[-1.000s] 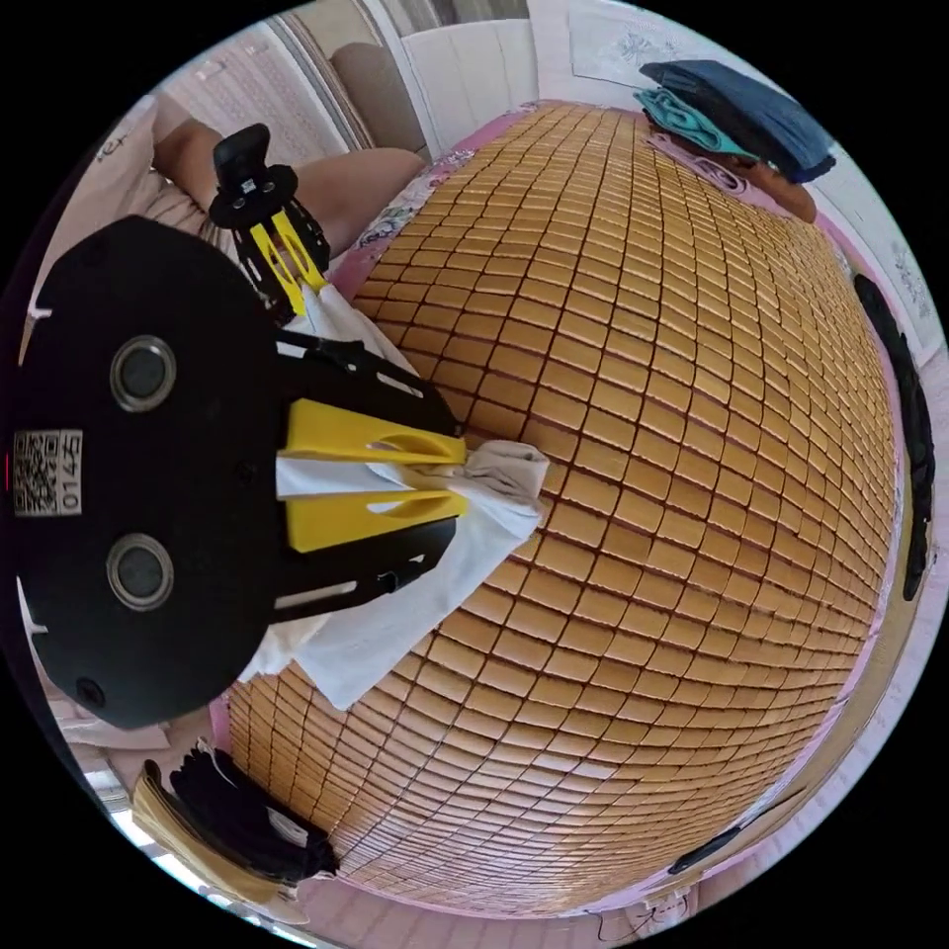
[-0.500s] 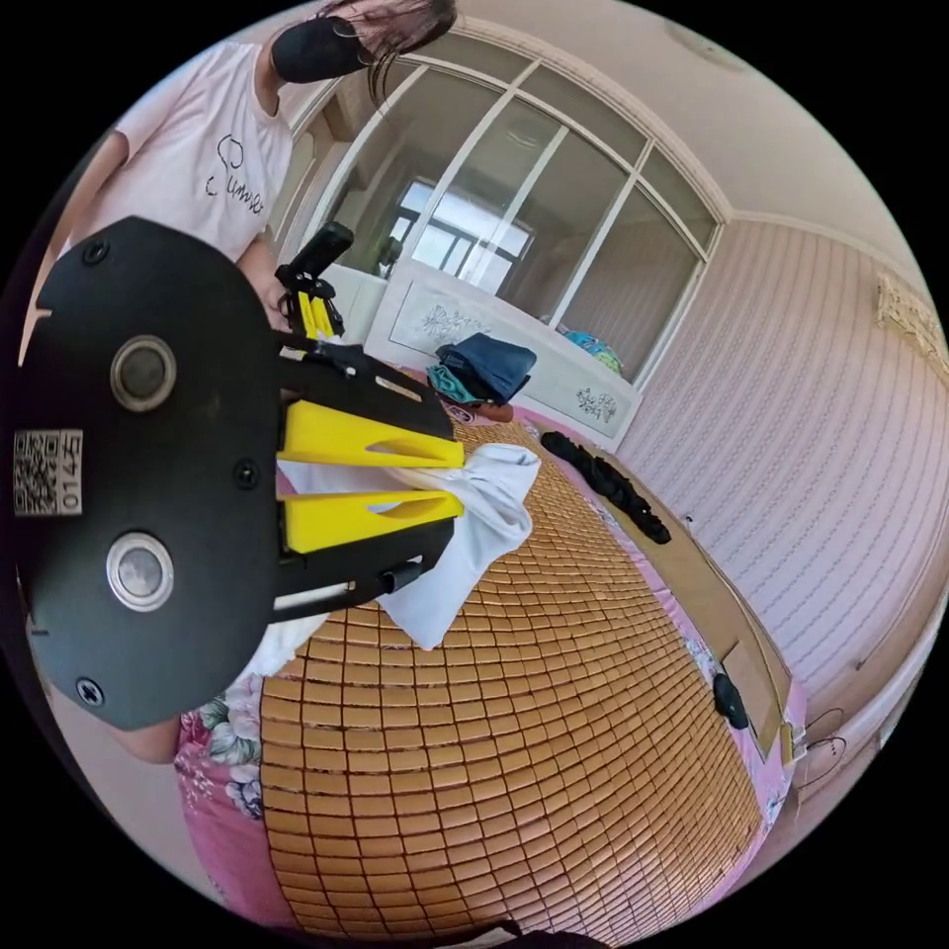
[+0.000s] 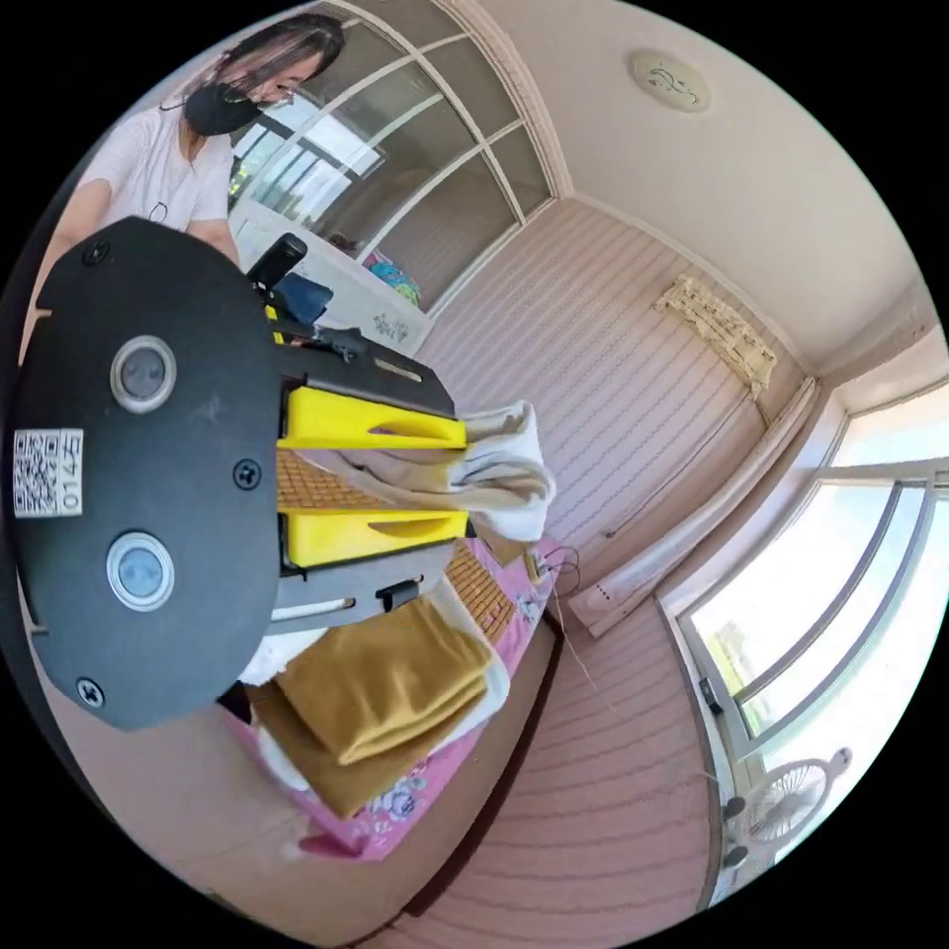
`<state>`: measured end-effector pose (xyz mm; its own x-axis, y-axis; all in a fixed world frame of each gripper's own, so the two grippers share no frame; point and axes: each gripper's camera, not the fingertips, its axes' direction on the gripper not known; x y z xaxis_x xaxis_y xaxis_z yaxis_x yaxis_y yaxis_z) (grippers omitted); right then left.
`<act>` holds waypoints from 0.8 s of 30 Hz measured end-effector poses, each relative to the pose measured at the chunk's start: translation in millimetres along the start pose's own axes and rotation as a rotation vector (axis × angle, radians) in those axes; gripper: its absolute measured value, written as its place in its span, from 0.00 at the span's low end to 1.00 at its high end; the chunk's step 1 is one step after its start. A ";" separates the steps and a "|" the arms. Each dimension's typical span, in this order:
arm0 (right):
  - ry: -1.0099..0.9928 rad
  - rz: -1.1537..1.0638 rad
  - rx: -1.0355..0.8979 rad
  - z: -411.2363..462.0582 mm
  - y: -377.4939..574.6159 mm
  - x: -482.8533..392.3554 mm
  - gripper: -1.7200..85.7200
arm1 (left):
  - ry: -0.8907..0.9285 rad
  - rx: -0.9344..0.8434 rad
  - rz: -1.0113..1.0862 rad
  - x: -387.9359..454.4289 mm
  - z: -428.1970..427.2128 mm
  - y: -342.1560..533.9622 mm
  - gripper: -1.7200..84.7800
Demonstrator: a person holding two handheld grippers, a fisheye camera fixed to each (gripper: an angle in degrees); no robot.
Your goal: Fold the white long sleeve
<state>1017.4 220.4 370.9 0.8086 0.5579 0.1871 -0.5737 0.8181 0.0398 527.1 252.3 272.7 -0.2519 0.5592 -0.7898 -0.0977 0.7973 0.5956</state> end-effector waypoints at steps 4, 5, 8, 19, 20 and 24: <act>0.308 0.143 -0.041 -39.9 57.3 57.7 0.15 | 0.068 -0.077 0.035 33.5 18.1 19.7 0.10; 0.289 0.153 -0.010 -49.9 81.9 64.3 0.14 | 0.076 -0.101 0.046 41.5 12.2 29.8 0.10; 0.241 0.077 0.080 -62.5 152.7 52.6 0.13 | 0.110 -0.132 -0.004 52.4 -26.3 60.1 0.09; 0.369 -0.257 -0.355 54.3 392.4 -100.2 0.09 | -0.707 -0.375 -0.131 139.7 -259.4 207.6 0.06; 0.375 -0.312 -0.367 69.3 403.7 -124.2 0.08 | -0.819 -0.364 -0.142 154.2 -287.5 215.1 0.06; 0.173 -0.551 -0.347 105.4 427.3 -216.0 0.09 | -0.967 -0.223 -0.245 195.9 -383.3 229.5 0.06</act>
<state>583.8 434.8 451.0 0.9970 0.0370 0.0682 -0.0197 0.9709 -0.2386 86.3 457.7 310.7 0.6748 0.4087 -0.6144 -0.2437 0.9093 0.3373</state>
